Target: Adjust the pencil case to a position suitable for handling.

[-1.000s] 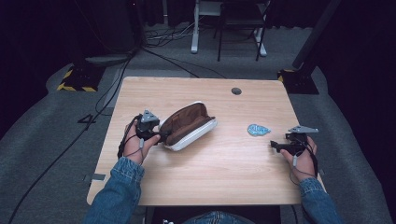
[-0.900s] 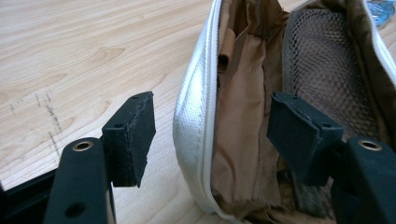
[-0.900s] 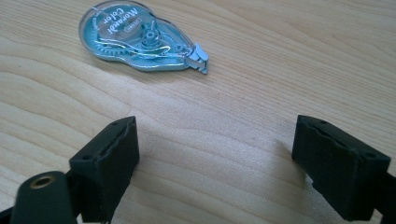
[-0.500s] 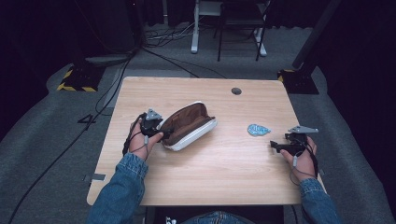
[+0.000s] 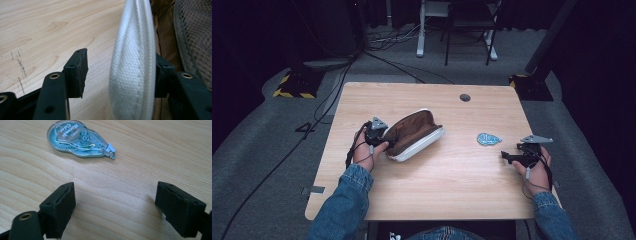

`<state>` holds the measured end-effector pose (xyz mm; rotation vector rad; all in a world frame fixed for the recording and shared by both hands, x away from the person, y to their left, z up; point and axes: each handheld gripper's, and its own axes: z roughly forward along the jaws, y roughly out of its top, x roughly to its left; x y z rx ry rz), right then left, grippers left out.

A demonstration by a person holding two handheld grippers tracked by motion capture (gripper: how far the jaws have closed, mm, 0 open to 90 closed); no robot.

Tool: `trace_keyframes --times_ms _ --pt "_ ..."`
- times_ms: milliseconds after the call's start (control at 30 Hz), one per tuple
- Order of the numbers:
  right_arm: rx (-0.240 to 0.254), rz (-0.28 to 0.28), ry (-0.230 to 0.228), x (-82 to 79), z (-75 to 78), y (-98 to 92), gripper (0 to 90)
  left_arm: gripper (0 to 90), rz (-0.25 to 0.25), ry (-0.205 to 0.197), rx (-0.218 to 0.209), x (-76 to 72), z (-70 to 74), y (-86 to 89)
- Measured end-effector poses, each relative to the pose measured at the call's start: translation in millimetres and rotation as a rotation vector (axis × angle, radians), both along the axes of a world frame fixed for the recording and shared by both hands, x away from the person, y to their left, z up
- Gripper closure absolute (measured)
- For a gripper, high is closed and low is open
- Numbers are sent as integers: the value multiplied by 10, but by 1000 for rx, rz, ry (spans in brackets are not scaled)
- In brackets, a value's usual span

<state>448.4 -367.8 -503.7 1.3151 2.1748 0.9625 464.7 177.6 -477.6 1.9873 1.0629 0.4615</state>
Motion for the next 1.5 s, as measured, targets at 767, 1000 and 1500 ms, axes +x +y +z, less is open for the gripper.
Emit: trace_keyframes --times_ms 767,1000,1500 --pt "0 2 -1 -3 0 1 169 821 -40 67 -110 34 -46 -2" --pt "0 4 0 -5 0 1 170 841 -45 73 -116 5 5 -4" --pt "-1 8 0 -5 1 1 170 843 -109 76 -137 -159 226 -36"
